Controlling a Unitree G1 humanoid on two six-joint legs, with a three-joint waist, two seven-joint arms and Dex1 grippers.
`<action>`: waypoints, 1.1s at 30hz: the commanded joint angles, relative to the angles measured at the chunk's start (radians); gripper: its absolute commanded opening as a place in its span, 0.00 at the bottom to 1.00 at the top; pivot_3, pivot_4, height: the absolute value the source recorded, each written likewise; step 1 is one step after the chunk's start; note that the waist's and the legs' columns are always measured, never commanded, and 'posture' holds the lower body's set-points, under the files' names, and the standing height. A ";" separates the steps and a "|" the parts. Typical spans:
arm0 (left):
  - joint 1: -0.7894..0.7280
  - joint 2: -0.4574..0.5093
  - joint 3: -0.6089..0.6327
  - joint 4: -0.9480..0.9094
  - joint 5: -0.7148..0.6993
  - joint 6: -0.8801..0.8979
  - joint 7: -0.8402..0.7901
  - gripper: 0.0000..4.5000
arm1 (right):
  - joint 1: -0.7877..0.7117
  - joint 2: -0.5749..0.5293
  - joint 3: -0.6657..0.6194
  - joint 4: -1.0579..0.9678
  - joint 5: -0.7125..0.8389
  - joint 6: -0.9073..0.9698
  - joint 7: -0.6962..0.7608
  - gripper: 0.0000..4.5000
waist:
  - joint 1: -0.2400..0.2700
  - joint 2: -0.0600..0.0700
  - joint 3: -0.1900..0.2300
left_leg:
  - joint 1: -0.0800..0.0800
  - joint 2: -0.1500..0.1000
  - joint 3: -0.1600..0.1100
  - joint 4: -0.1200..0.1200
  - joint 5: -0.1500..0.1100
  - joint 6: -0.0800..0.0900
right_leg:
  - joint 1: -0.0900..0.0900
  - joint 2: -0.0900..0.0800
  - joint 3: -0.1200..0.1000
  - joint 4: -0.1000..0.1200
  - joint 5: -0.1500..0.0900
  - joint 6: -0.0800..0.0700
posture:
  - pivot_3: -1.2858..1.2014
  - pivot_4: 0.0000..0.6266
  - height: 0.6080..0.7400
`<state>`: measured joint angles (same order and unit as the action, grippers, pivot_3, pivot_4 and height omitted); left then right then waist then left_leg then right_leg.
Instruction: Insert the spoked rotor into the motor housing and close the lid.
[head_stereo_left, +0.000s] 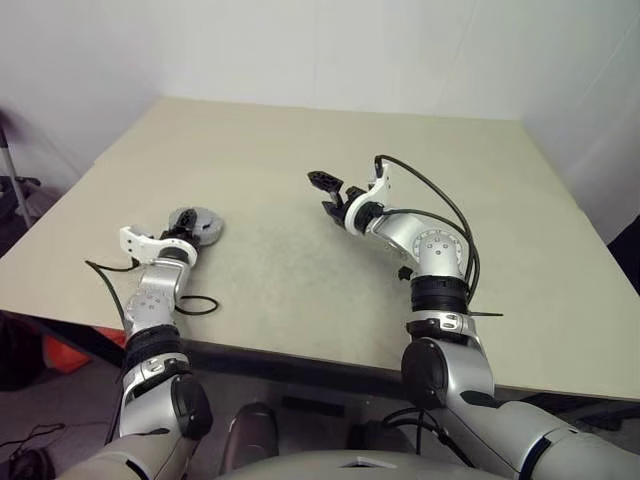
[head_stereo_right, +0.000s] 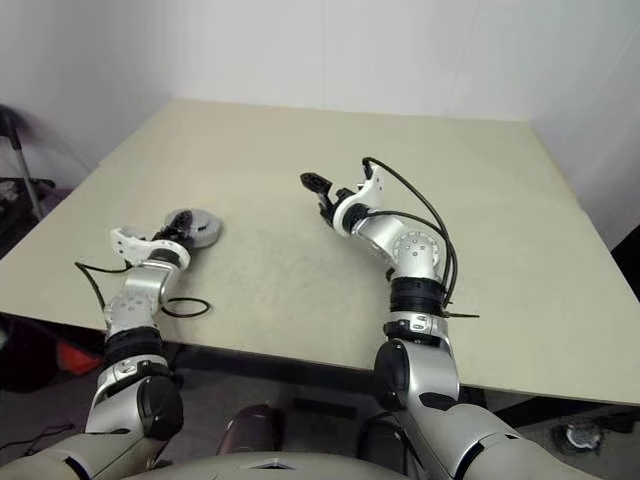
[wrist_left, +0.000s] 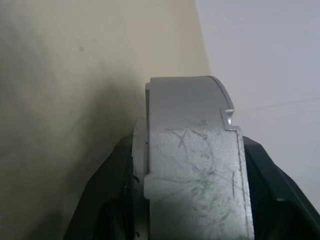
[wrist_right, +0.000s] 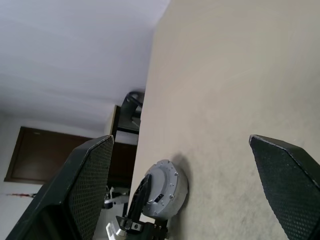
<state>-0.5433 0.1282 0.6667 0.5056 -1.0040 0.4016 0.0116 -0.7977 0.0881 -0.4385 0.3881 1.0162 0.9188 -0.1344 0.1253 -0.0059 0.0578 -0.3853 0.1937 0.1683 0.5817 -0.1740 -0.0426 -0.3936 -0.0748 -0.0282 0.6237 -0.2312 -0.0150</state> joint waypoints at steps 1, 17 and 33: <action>-0.042 0.047 0.013 -0.011 0.030 -0.050 -0.010 0.56 | -0.029 0.002 -0.020 0.011 0.018 -0.009 0.000 1.00 | -0.002 0.000 0.000 | 0.000 0.000 0.000 0.000 0.000 0.000 | 0.000 0.000 0.000 0.000 0.000 0.000 | 0.52 0.00 1.00; -0.039 0.217 -0.049 -0.039 0.227 -0.120 -0.034 0.90 | -0.035 -0.043 0.108 0.005 -0.144 -0.074 0.154 1.00 | 0.001 0.000 0.000 | 0.002 0.004 0.000 0.000 0.000 -0.001 | 0.003 0.000 0.000 0.000 0.000 0.000 | 0.52 0.00 1.00; 0.137 0.167 -0.825 -0.329 0.810 -0.336 -0.487 0.90 | 0.211 -0.618 0.586 -0.056 -0.863 -0.658 0.725 1.00 | 0.007 0.000 -0.001 | 0.006 0.001 -0.002 0.000 0.001 -0.001 | 0.008 -0.003 -0.002 0.000 0.000 -0.001 | 0.52 0.00 1.00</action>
<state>-0.4036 0.2968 -0.1300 0.1651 -0.2407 0.1156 -0.4531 -0.5720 -0.5280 0.1435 0.3532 0.1741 0.3082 0.5711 0.1320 -0.0058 0.0570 -0.3790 0.1954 0.1662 0.5821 -0.1732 -0.0437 -0.3859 -0.0772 -0.0291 0.6237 -0.2312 -0.0162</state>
